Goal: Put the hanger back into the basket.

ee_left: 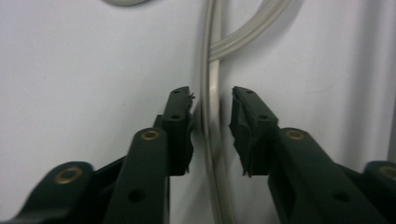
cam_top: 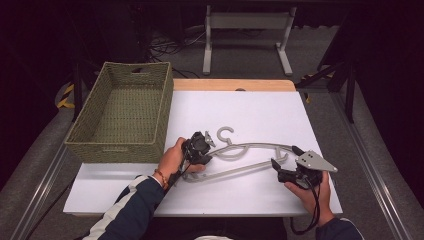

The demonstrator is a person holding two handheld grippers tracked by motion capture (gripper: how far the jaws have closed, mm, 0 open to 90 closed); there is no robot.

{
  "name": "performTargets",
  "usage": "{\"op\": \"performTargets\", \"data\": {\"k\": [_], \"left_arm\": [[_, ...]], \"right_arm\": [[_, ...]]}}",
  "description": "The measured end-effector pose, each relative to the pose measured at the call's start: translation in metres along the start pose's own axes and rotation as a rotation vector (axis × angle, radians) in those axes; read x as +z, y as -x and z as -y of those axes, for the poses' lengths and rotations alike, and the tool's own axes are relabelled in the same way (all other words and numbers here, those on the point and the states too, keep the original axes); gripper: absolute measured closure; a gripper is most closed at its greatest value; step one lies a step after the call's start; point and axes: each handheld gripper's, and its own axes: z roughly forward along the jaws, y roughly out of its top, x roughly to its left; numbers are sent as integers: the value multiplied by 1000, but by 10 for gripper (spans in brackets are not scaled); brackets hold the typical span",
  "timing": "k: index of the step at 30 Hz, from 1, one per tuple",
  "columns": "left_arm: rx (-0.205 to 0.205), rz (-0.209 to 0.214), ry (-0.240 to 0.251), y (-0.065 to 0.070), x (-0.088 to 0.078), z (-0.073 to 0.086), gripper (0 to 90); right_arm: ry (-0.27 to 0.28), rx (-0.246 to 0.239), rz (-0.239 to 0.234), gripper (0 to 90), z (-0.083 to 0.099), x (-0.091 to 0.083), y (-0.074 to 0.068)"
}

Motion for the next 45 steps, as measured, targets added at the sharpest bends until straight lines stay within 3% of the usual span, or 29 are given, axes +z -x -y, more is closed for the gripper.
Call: {"op": "performTargets", "data": {"k": [6, 7, 10, 19, 22, 27, 29, 31, 33, 34, 36, 40, 45], "left_arm": [[-40, 8, -25, -9, 7, -11, 503], [-46, 24, -36, -13, 8, -13, 436], [-70, 68, -32, -18, 10, -15, 442], [-12, 84, -63, -10, 10, -23, 742], [1, 72, -72, -7, 10, -26, 807], [3, 50, -55, -4, 10, -24, 814], [8, 19, -25, -2, 9, -22, 814], [4, -48, 13, 2, 5, -21, 815], [-2, -73, 76, 1, -2, -21, 816], [-2, -73, 76, 1, -2, -21, 816], [-18, -114, 132, 1, -12, -21, 816], [-52, -130, 223, -2, -25, -18, 817], [-50, -161, 273, -1, -40, -19, 816]], "right_arm": [[-1, 16, 8, 166, 1, 1, 1], [0, 19, 10, 166, 1, 0, 2], [-1, 18, 9, 167, 1, 0, 1], [2, 25, 13, 168, 0, 0, 2], [1, 24, 11, 168, 0, 0, 1], [3, 24, 13, 169, 0, 0, 2], [9, 29, 18, 170, 0, -2, 3], [16, 34, 32, 170, -1, -3, 5], [31, 42, 42, 170, -1, -5, 6], [39, 44, 48, 172, -2, -6, 7], [47, 47, 57, 175, -2, -8, 8], [102, 62, 83, 177, -4, -15, 11], [127, 70, 95, 177, -4, -20, 14]]}}
